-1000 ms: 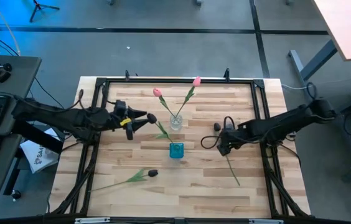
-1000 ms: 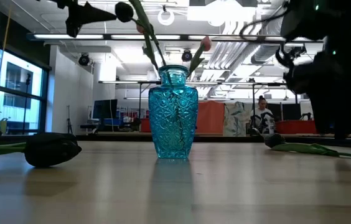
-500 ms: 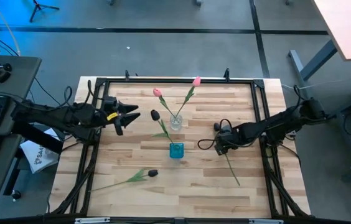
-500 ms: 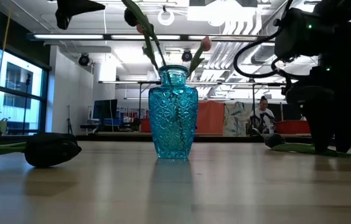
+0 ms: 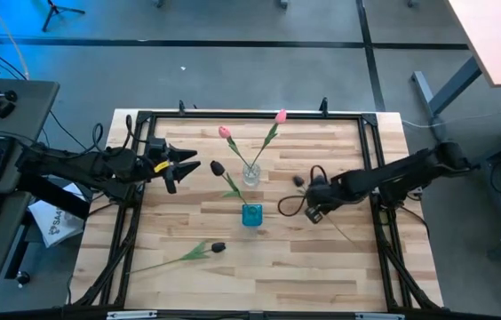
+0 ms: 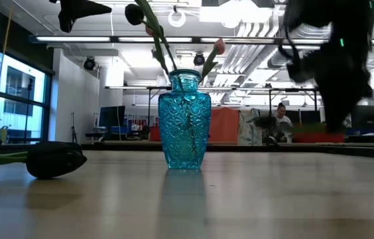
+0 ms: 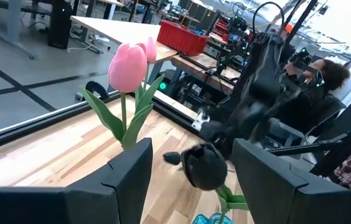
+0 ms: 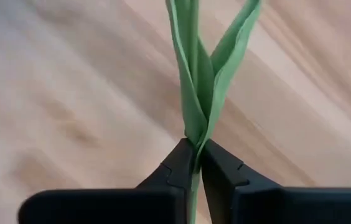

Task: Sort flowers into vase by color
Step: Put the right black tulip into the blue vase

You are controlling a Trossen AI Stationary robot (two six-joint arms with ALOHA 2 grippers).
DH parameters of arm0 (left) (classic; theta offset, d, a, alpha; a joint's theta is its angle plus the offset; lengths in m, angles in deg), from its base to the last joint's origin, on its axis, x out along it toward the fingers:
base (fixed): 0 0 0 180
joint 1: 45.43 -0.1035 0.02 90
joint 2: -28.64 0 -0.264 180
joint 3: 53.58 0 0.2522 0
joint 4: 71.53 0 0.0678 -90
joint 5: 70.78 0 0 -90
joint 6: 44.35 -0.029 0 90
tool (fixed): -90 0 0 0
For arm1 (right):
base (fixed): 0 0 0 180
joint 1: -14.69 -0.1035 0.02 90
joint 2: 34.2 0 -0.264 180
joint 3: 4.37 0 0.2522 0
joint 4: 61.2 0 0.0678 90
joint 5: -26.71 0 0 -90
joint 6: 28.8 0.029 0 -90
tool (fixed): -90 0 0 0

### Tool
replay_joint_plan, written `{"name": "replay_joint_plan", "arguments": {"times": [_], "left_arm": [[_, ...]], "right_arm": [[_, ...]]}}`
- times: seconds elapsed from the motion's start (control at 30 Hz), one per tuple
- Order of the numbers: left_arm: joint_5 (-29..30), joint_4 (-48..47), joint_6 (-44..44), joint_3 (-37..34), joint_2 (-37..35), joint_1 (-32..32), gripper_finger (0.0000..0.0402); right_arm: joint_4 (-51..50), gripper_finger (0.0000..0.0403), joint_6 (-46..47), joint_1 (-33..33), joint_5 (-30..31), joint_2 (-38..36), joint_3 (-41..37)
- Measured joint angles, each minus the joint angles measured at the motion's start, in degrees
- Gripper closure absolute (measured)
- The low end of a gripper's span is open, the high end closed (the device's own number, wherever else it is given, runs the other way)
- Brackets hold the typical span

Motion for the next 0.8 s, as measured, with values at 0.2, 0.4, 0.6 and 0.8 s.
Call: {"name": "replay_joint_plan", "arguments": {"times": [0.2,0.4,0.6,0.8], "left_arm": [[0.0,0.0,1.3,0.0,-0.4,0.0,0.0190],[2.0,-0.3,0.5,0.0,-0.4,0.0,0.0190],[2.9,-0.3,1.1,0.0,-0.4,0.0,0.0190],[3.4,-0.4,1.5,0.0,-0.4,0.0,0.0190]], "right_arm": [[2.8,0.0394,-13.0,-2.5,4.8,-7.1,9.2],[24.8,0.0400,-33.5,-4.8,4.0,-8.3,7.8],[58.2,0.0400,-40.6,-2.5,6.1,-7.2,3.9],[81.0,0.0402,-41.8,-0.4,3.5,-7.2,3.7]]}}
